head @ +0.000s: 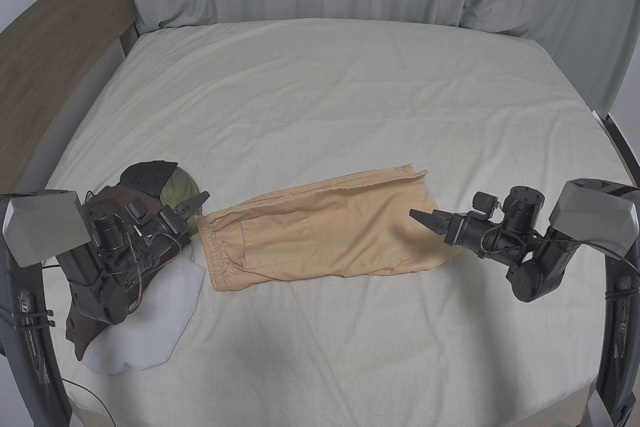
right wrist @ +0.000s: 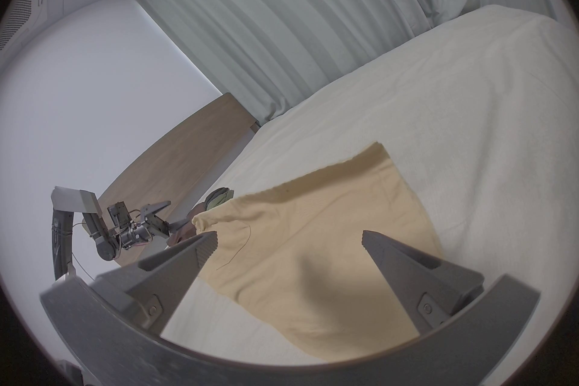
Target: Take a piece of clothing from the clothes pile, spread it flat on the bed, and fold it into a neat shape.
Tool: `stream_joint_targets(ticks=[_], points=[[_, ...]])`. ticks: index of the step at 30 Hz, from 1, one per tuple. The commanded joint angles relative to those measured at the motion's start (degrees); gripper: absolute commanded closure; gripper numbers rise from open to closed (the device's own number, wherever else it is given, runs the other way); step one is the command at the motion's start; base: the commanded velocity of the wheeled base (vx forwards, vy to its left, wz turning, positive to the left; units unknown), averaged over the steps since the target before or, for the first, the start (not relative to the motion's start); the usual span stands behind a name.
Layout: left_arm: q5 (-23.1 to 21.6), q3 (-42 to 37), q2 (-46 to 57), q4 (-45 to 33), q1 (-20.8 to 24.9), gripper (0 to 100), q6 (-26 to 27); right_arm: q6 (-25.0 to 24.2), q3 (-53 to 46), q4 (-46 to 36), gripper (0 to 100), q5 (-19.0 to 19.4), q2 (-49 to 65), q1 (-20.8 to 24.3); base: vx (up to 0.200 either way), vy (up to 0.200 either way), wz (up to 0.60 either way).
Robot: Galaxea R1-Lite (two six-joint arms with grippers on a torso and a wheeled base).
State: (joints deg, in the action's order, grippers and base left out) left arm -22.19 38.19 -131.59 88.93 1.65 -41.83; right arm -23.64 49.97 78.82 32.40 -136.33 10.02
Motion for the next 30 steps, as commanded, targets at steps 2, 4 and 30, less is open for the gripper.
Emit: stream_joint_targets(ticks=[2,4,30], points=[[-0.2,-1.7,4.2,0.1,0.8,0,0.1,0.0,-3.7,1.4,0,0.0,0.0,1.0,0.0,0.0,0.0],[-0.2,-2.0,4.8,0.1,1.2,0,0.3,0.0,-4.6,1.5,0,0.0,0.1,1.3,0.0,0.0,0.0],[-0.5,-8.0,11.7,0.1,7.2,0,5.4,2.9,-11.8,0.8,0,-6.6,-0.7,5.2,0.0,0.0,0.0]])
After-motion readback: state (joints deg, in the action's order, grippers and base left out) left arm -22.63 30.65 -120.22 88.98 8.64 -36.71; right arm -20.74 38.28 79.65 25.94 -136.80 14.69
